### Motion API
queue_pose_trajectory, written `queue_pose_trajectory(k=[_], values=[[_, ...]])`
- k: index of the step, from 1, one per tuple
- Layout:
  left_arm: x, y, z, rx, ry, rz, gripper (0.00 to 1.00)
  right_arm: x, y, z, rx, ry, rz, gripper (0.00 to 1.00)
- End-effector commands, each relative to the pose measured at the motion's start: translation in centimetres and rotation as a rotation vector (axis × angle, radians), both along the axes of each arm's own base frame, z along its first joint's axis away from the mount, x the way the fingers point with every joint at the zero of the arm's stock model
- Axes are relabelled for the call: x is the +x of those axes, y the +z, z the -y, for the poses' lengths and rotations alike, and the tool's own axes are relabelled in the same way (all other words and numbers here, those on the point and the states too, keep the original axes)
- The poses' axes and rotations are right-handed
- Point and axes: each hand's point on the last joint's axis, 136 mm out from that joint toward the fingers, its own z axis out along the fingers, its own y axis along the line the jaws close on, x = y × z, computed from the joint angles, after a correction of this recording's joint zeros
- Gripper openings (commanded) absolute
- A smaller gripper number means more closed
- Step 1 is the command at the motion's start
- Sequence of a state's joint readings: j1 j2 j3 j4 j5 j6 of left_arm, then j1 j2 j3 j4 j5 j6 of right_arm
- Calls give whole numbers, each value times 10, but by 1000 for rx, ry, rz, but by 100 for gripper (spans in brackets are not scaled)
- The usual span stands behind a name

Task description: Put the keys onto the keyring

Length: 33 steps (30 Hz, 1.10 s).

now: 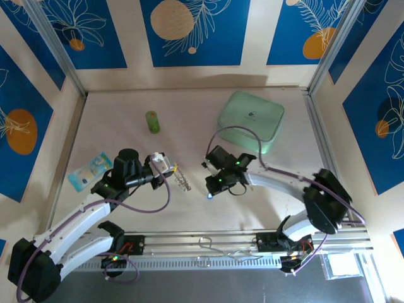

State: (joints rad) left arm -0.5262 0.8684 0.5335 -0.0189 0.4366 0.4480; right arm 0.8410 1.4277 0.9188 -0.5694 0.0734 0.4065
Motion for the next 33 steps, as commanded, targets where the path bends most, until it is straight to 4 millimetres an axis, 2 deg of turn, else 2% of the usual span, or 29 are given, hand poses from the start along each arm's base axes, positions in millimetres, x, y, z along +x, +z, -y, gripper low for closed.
queue_pose_trajectory(k=[1,6,9,16,25,33], values=[[-6,7,5,-15,-46,38,0,5,29,0,132,31,90,0],[-7,8,7,-25,-61,61,0,8,71,7,317,36,199,0],[-10,7,9,-30,-81,52,0,4,95,6,422,76,230,0],[-16,9,20,-61,-130,39,0,-14,139,-6,631,209,204,0],[-25,4,31,-44,-178,27,0,-26,155,-32,653,344,145,0],[-32,3,33,-17,-200,59,0,-15,144,-49,568,365,134,0]])
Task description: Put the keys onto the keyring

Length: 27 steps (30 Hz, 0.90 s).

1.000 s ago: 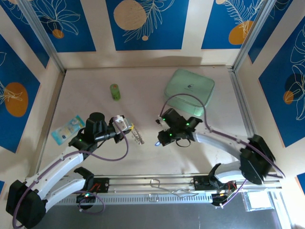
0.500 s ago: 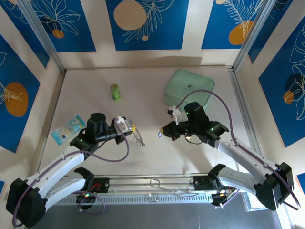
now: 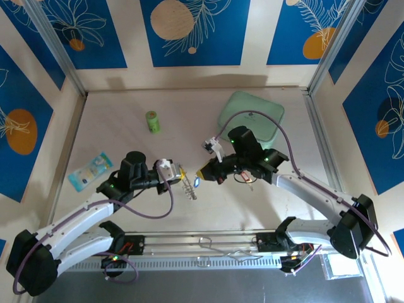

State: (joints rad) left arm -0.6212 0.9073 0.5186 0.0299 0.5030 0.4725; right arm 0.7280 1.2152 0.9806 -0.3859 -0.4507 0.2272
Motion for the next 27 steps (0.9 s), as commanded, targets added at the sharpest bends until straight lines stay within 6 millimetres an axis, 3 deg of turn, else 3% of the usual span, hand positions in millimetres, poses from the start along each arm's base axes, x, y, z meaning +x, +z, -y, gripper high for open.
queue_pose_trajectory(k=[1,9,27], values=[[-6,9,4,-6,-38,74,0,0,-3,-5,-48,25,13,0],[-16,8,1,36,-92,253,0,-2,-8,-17,-78,81,0,0],[-18,8,6,10,-112,197,0,0,-20,-36,-105,112,-4,0]])
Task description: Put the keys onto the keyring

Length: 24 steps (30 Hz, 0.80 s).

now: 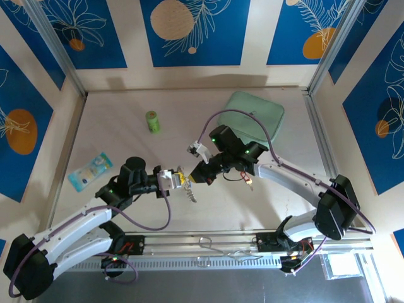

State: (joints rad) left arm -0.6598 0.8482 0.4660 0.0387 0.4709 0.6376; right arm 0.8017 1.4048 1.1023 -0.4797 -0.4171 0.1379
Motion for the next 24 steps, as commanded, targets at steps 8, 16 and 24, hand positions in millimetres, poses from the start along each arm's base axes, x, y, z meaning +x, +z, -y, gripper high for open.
queue_pose_trajectory(k=[8,16,24], values=[[-6,14,7,-41,-52,27,0,1,14,-12,43,22,25,0],[-7,15,7,-42,-57,29,0,13,6,-11,1,-31,47,0],[-8,15,8,-44,-62,30,0,24,-3,-7,-51,-85,60,0]])
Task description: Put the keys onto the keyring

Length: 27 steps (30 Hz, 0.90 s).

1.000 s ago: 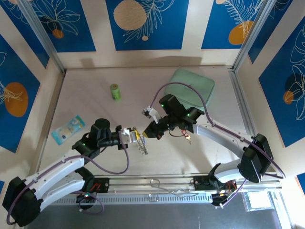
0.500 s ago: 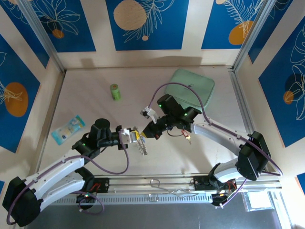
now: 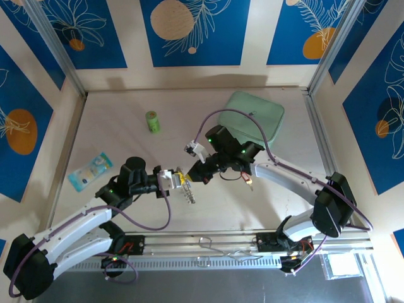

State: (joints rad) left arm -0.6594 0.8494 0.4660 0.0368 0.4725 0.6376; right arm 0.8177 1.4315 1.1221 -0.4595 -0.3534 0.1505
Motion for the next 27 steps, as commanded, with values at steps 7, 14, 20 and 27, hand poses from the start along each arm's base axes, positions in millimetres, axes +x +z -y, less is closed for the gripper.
queue_pose_trajectory(k=[7,14,20,27], values=[[-8,16,8,-45,-60,32,0,21,-4,5,-53,-93,28,0],[-8,16,8,-46,-61,31,0,21,-10,8,-84,-98,34,0],[-7,14,8,-43,-56,20,0,19,1,11,-32,-91,15,0],[-6,14,9,-44,-57,8,0,18,1,20,-21,-105,-1,0]])
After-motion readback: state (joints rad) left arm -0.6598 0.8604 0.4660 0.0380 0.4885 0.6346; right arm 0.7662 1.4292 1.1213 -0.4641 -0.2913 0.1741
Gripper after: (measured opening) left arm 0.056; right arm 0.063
